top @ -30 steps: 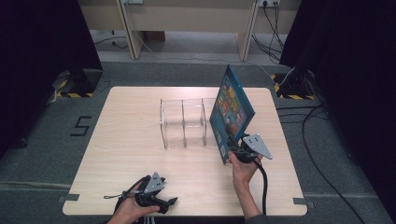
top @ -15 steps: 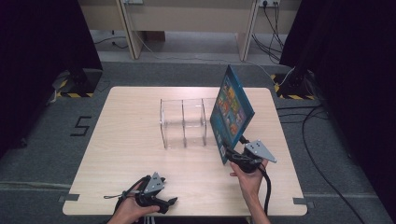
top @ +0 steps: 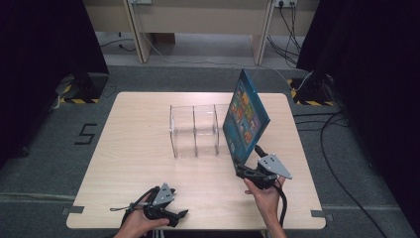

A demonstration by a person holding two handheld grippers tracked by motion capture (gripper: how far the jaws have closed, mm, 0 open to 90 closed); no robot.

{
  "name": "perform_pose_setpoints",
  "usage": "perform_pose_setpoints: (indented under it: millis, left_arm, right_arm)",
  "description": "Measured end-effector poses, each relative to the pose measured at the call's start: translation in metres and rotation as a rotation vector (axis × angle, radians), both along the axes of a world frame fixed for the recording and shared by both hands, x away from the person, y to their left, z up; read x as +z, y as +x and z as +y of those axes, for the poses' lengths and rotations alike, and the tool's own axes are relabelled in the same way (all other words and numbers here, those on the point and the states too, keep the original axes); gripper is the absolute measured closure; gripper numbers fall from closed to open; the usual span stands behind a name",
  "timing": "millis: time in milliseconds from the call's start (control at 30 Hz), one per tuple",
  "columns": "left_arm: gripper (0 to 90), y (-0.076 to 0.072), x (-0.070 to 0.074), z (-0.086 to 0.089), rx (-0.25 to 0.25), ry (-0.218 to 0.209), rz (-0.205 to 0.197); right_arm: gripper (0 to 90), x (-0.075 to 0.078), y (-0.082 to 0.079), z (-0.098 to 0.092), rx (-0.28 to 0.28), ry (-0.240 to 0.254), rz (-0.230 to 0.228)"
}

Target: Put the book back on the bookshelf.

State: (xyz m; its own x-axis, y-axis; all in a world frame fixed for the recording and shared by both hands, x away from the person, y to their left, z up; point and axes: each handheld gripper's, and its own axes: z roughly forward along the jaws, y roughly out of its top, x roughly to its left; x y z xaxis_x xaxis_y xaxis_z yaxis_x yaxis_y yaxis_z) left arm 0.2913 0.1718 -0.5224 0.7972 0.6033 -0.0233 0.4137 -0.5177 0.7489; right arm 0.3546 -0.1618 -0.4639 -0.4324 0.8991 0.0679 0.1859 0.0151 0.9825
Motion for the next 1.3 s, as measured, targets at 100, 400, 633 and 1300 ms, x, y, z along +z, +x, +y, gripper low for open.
perform_pose_setpoints:
  millis: [100, 400, 633, 1300]
  left_arm:
    - [13.5, 0.000, 0.000, 0.000, 0.000, 0.000, 0.001]
    - [13.5, 0.000, 0.000, 0.000, -0.002, 0.002, 0.001]
    - [13.5, 0.000, 0.000, 0.000, -0.003, 0.002, 0.001]
    - [13.3, -0.001, 0.000, 0.000, -0.014, 0.003, 0.001]
  right_arm:
    - [15.5, -0.001, -0.002, -0.002, 0.001, -0.010, 0.000]
    - [15.5, -0.002, -0.007, -0.007, 0.003, -0.021, -0.004]
    - [15.4, -0.002, -0.011, -0.012, 0.005, -0.009, -0.004]
    - [15.6, -0.002, -0.028, -0.020, 0.032, -0.020, 0.009]
